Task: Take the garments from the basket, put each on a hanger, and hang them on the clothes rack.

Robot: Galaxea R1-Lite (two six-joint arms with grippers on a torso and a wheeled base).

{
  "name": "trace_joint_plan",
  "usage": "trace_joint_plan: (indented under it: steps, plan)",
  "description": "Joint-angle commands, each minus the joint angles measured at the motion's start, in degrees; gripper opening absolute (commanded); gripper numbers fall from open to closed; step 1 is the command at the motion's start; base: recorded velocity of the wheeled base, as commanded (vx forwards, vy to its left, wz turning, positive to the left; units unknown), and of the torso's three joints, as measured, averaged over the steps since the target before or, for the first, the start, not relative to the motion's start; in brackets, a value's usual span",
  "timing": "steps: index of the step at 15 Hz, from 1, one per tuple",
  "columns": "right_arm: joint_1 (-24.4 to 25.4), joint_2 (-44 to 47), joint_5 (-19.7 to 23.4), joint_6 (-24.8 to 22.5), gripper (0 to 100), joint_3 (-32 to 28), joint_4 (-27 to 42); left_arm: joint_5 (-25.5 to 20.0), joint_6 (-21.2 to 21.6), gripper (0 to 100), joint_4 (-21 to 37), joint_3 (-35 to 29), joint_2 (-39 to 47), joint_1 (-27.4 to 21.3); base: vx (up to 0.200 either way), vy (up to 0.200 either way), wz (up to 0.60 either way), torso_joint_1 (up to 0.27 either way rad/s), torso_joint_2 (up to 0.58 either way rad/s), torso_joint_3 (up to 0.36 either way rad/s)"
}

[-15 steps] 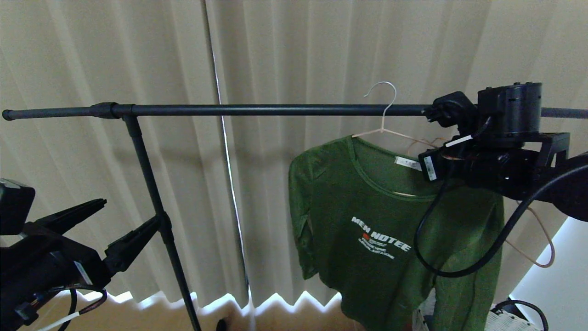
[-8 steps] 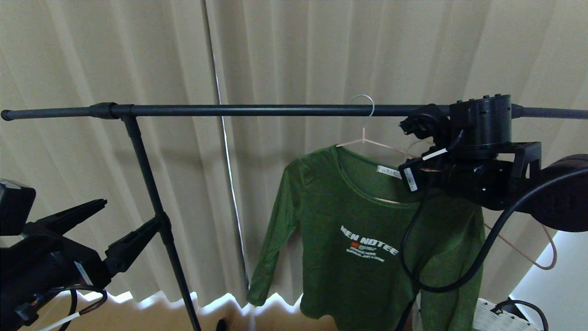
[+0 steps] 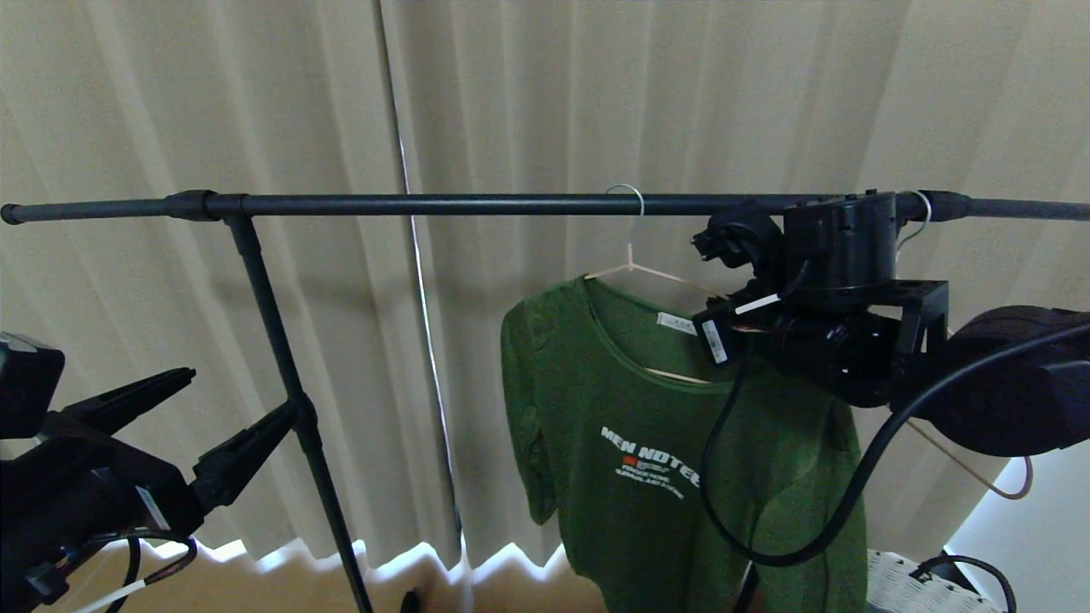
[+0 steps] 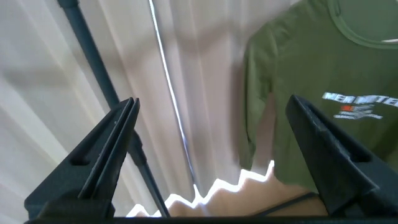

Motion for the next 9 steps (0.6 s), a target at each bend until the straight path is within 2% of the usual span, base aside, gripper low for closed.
trace_joint_plan:
  steps: [1,3,4,9]
  plan:
    - [1.17,0.82,0.08,-0.1,0,0.09,-0.36,0.01,-0.01,100,-0.03,-0.02,-0.03,-0.02,0.0,0.0,0.0,0.0,0.0,0.0]
    - [1.35,0.82,0.25,-0.01,0,0.09,-0.62,0.01,-0.01,100,-0.03,-0.1,-0.03,-0.02,0.0,0.0,0.0,0.0,0.0,0.0]
    - [1.44,0.82,0.34,0.08,100,0.27,-0.71,0.01,-0.01,100,-0.03,-0.1,-0.03,-0.02,0.0,0.0,0.0,0.0,0.0,0.0]
    - [1.96,0.65,0.78,0.87,100,0.62,-5.1,0.01,-0.27,100,-0.03,-0.02,0.41,0.16,0.0,0.0,0.0,0.0,0.0,0.0]
